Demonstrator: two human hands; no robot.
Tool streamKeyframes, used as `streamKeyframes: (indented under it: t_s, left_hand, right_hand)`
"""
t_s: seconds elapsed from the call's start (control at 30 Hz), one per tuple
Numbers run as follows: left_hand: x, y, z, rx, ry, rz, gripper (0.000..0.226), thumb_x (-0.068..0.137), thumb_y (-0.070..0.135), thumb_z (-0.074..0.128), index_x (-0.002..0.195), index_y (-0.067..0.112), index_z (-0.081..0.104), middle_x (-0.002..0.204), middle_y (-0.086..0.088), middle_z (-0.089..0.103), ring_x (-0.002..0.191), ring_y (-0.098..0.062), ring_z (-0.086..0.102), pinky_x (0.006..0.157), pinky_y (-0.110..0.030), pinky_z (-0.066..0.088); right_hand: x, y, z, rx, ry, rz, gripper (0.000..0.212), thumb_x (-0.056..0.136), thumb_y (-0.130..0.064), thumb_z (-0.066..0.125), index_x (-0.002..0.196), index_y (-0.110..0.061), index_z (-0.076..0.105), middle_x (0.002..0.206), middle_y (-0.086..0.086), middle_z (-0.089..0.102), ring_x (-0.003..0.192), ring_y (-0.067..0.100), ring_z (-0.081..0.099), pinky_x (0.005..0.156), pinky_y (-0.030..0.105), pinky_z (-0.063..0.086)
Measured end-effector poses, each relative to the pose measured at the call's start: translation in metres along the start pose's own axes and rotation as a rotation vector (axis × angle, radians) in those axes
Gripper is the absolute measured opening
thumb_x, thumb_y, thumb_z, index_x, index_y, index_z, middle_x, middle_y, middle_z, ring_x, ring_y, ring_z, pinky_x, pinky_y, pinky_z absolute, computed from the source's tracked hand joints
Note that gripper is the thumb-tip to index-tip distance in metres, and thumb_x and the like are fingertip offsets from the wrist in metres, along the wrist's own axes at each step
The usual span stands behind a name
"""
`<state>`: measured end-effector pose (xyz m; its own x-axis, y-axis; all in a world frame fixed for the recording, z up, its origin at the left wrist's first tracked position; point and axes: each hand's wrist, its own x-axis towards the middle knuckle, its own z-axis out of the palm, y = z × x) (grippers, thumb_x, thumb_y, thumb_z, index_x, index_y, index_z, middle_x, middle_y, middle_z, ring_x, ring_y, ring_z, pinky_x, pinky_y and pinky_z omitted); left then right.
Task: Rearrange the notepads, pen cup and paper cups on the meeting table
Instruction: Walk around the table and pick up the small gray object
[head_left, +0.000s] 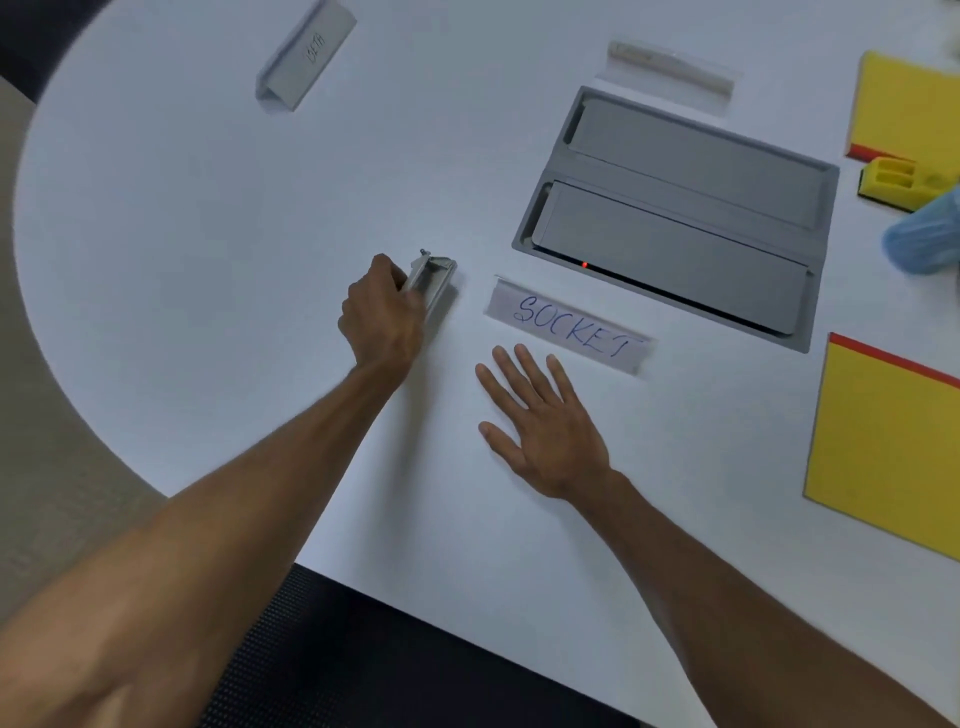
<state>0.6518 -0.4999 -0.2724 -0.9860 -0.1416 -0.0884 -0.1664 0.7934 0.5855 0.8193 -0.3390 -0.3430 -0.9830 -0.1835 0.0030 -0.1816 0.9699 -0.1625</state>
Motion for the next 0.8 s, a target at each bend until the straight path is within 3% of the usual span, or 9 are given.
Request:
streamKeyframes:
  t_s: [0.1, 0.17, 0.23, 0.3, 0.43, 0.63, 0.8]
  left_hand:
    - [-0.022, -0.002, -0.016, -0.026, -0.020, 0.018, 0.010, 0.080, 0.017, 0.056, 0.088, 0.016, 0.060, 0.075, 0.007, 0.060, 0.071, -0.023, 0.057, 0.061, -0.030, 0.036]
    - [-0.039, -0.001, -0.027, -0.034, -0.038, 0.086, 0.008, 0.078, 0.020, 0.058, 0.086, 0.018, 0.060, 0.070, 0.012, 0.058, 0.068, -0.020, 0.057, 0.055, -0.027, 0.033]
    - [-0.059, 0.000, -0.035, -0.051, -0.073, 0.183, 0.007, 0.079, 0.024, 0.061, 0.084, 0.020, 0.059, 0.071, 0.011, 0.063, 0.069, -0.017, 0.061, 0.058, -0.029, 0.043]
    - [-0.080, 0.002, -0.041, -0.056, -0.113, 0.283, 0.007, 0.082, 0.028, 0.063, 0.084, 0.023, 0.059, 0.077, 0.011, 0.068, 0.071, -0.016, 0.065, 0.066, -0.036, 0.052]
    - [-0.117, 0.018, -0.040, -0.029, -0.178, 0.468, 0.006, 0.085, 0.025, 0.064, 0.089, 0.024, 0.060, 0.082, 0.011, 0.068, 0.074, -0.016, 0.065, 0.069, -0.040, 0.053]
    - [-0.159, 0.073, -0.013, 0.075, -0.248, 0.627, 0.009, 0.086, 0.030, 0.066, 0.088, 0.022, 0.061, 0.082, 0.008, 0.069, 0.072, -0.019, 0.065, 0.066, -0.039, 0.052]
    - [-0.186, 0.132, 0.020, 0.101, -0.380, 0.784, 0.017, 0.091, 0.035, 0.063, 0.096, 0.019, 0.066, 0.091, 0.002, 0.073, 0.076, -0.019, 0.065, 0.069, -0.037, 0.056]
  right_hand:
    - [0.002, -0.003, -0.011, 0.152, -0.023, 0.028, 0.066, 0.103, -0.052, 0.037, 0.158, -0.021, 0.021, 0.167, 0.002, 0.014, 0.156, 0.019, 0.006, 0.124, 0.050, 0.014]
    - [0.005, -0.010, -0.025, 0.471, -0.001, 0.165, 0.073, 0.098, -0.048, 0.054, 0.157, -0.018, 0.025, 0.165, 0.001, 0.024, 0.153, 0.017, 0.020, 0.122, 0.047, 0.023]
    - [0.007, -0.019, -0.042, 0.767, 0.095, 0.315, 0.084, 0.090, -0.047, 0.067, 0.157, -0.026, 0.020, 0.159, -0.007, 0.030, 0.142, 0.010, 0.039, 0.113, 0.039, 0.040]
    - [0.005, -0.028, -0.060, 0.890, 0.180, 0.359, 0.100, 0.081, -0.049, 0.075, 0.157, -0.035, 0.012, 0.156, -0.008, 0.027, 0.139, 0.008, 0.039, 0.108, 0.035, 0.045]
    - [-0.010, -0.037, -0.080, 0.815, 0.256, 0.374, 0.114, 0.068, -0.059, 0.079, 0.156, -0.036, 0.010, 0.158, -0.002, 0.021, 0.148, 0.012, 0.025, 0.112, 0.037, 0.041]
    - [-0.051, -0.010, -0.092, 0.627, 0.391, 0.509, 0.105, 0.070, -0.053, 0.079, 0.153, -0.019, 0.025, 0.151, 0.009, 0.031, 0.139, 0.026, 0.038, 0.107, 0.044, 0.048]
    - [-0.094, 0.043, -0.104, 0.576, 0.461, 0.621, 0.103, 0.066, -0.051, 0.085, 0.151, -0.024, 0.033, 0.137, 0.006, 0.039, 0.125, 0.023, 0.046, 0.101, 0.039, 0.052]
